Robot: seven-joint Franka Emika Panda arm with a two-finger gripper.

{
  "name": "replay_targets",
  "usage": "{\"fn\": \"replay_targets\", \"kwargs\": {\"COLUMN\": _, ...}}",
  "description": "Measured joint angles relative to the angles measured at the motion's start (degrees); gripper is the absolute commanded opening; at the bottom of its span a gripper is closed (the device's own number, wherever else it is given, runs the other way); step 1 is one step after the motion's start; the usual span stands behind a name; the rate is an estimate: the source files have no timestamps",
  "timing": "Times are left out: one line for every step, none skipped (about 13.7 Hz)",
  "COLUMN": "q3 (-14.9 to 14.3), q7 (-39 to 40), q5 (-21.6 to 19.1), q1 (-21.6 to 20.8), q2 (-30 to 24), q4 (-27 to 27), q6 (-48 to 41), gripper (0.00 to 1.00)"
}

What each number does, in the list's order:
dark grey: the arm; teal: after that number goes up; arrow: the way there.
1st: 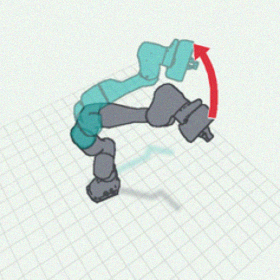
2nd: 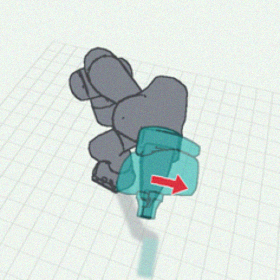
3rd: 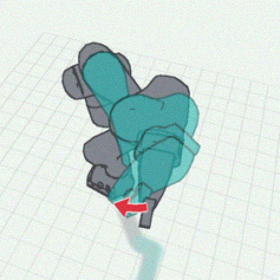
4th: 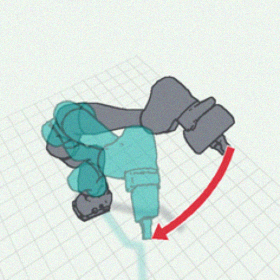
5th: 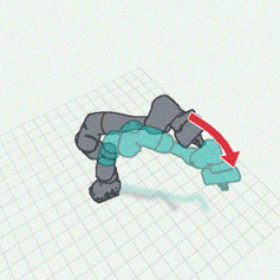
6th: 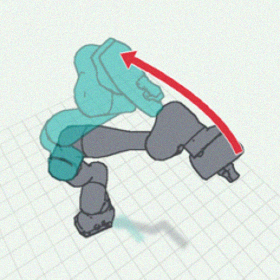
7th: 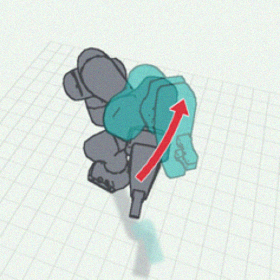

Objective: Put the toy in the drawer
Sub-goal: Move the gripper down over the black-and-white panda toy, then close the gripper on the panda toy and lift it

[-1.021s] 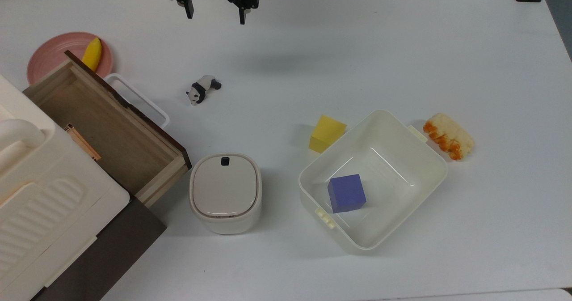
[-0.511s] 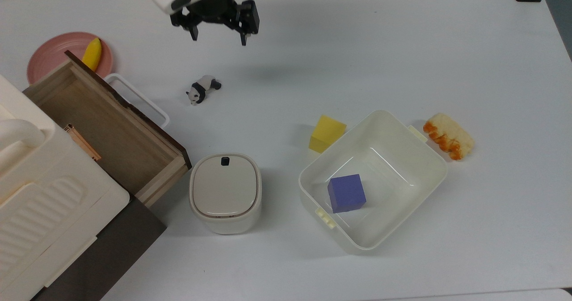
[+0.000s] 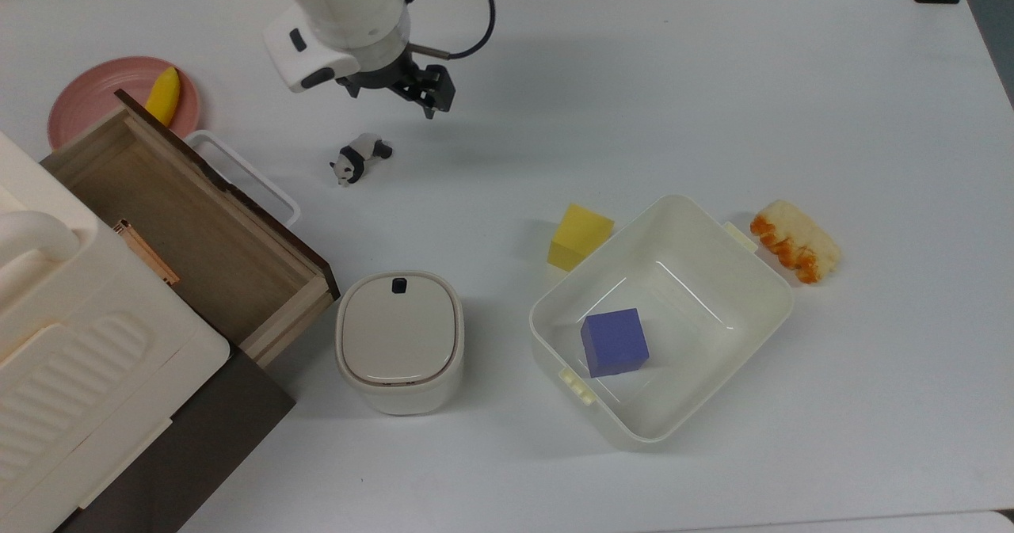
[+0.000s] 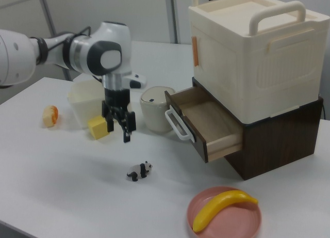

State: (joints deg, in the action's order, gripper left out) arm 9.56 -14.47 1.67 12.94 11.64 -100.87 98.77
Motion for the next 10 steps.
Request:
{"fn": "replay_targets", "kwargs": {"q3": -0.06, "q7": -0.41, "q5": 0.00, "q1": 0.91, "q2": 0.06, "q4": -1.11, "q6": 1.06, "gripper": 1.00}}
{"fn": "replay_targets", "kwargs": {"q3": -0.09, "q7": -0.68, "q5": 0.00, "q1": 1.89, "q2": 0.33, "q4": -2.37, "q6": 2.64, "gripper": 1.00}}
{"fn": "replay_targets", "kwargs": {"q3": -0.14, "q7": -0.98, "q5": 0.00, "q1": 2.83, "q2": 0.97, "q4": -3.49, "q6": 4.25, "gripper": 1.00}}
{"fn": "replay_targets", "kwargs": {"q3": -0.21, "q7": -1.76, "q5": 0.00, "q1": 3.87, "q2": 2.49, "q4": -4.44, "q6": 6.19, "gripper": 0.99}}
{"fn": "replay_targets", "kwargs": {"q3": -0.25, "q7": -2.24, "q5": 0.00, "q1": 4.65, "q2": 4.22, "q4": -4.71, "q6": 8.01, "gripper": 0.92}}
{"fn": "replay_targets", "kwargs": {"q3": -0.27, "q7": -2.49, "q5": 0.00, "q1": 5.27, "q2": 5.53, "q4": -4.71, "q6": 9.44, "gripper": 0.89}}
{"fn": "replay_targets", "kwargs": {"q3": -0.28, "q7": -2.53, "q5": 0.00, "q1": 5.58, "q2": 6.18, "q4": -4.70, "q6": 10.18, "gripper": 0.86}}
{"fn": "replay_targets", "kwargs": {"q3": -0.28, "q7": -2.59, "q5": 0.00, "q1": 5.76, "q2": 6.85, "q4": -4.69, "q6": 10.72, "gripper": 0.83}}
{"fn": "replay_targets", "kwargs": {"q3": -0.27, "q7": -2.61, "q5": 0.00, "q1": 5.75, "q2": 7.18, "q4": -4.69, "q6": 10.79, "gripper": 0.72}}
{"fn": "replay_targets", "kwargs": {"q3": -0.27, "q7": -2.65, "q5": 0.00, "q1": 5.75, "q2": 7.70, "q4": -4.70, "q6": 10.80, "gripper": 0.58}}
